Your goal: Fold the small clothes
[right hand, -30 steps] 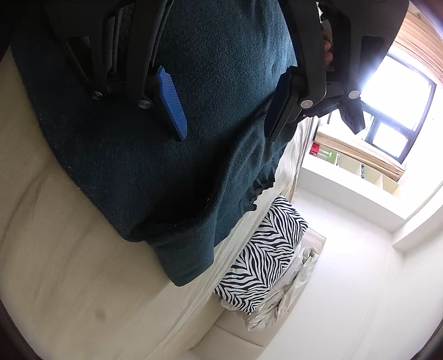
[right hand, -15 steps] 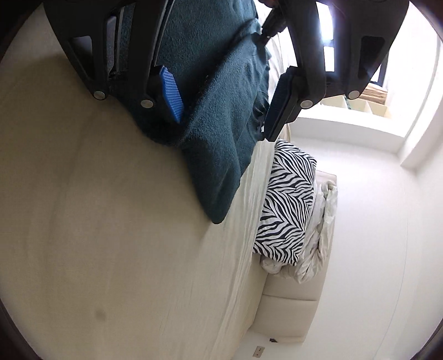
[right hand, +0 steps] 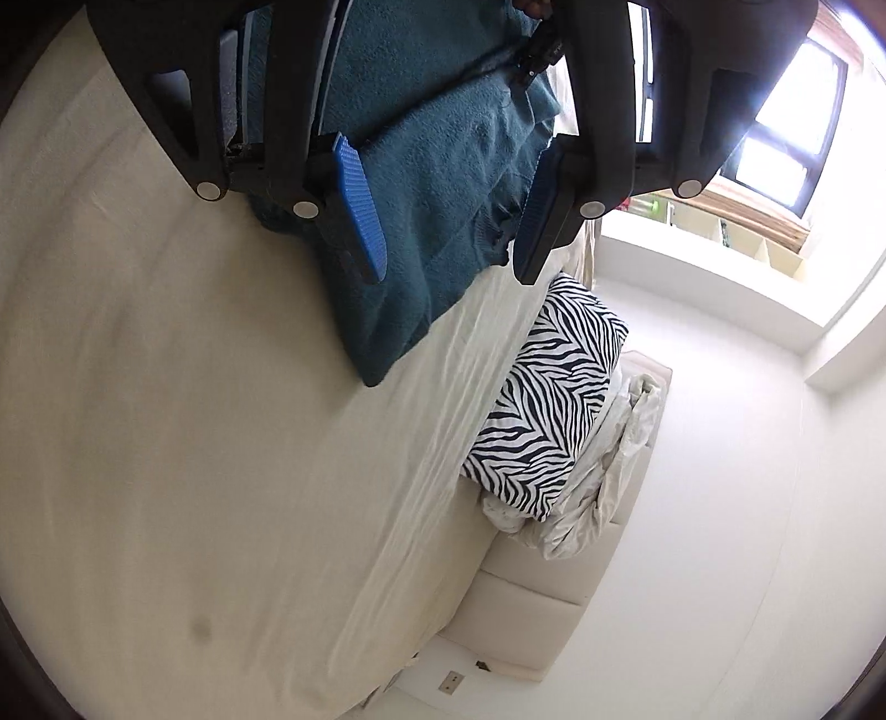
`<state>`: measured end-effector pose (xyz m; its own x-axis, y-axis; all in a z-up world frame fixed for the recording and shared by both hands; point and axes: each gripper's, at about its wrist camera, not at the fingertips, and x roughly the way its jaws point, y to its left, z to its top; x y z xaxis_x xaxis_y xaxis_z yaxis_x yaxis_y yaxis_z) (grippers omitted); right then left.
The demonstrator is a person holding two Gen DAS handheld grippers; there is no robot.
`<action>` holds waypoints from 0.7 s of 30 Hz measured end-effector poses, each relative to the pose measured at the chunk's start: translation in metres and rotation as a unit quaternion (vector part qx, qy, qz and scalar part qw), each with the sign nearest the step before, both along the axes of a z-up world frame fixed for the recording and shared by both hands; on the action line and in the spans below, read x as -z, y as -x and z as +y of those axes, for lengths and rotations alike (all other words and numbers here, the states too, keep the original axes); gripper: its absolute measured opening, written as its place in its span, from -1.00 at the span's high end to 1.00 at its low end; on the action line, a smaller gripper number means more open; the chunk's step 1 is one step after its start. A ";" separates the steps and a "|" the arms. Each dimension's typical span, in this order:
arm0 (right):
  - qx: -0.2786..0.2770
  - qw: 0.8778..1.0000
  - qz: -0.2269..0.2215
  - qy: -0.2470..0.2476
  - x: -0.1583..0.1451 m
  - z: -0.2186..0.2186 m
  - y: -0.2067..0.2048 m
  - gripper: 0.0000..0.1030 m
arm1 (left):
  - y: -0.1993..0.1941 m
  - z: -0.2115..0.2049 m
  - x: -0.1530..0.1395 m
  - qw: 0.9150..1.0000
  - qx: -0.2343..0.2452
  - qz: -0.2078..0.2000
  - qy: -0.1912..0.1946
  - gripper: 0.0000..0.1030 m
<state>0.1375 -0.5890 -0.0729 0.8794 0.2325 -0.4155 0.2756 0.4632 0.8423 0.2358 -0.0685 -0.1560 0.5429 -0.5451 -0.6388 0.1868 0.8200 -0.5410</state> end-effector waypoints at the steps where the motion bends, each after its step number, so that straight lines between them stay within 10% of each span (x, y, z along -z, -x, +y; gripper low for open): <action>1: -0.016 1.000 0.000 0.008 -0.001 0.005 -0.014 0.08 | 0.002 0.000 0.001 1.000 0.001 -0.004 -0.005 0.75; 11: -0.049 0.997 0.064 -0.015 0.063 0.014 -0.046 0.46 | 0.002 0.001 0.003 1.000 0.000 -0.008 0.003 0.72; 21: -0.062 0.997 0.038 0.018 0.013 0.002 -0.072 -0.21 | 0.002 0.003 0.005 1.000 0.000 -0.012 0.008 0.72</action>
<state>0.2093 -0.5868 -0.0863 0.8107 0.3210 -0.4897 0.2766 0.5272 0.8035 0.2337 -0.0659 -0.1610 0.5584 -0.5543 -0.6172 0.1992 0.8118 -0.5489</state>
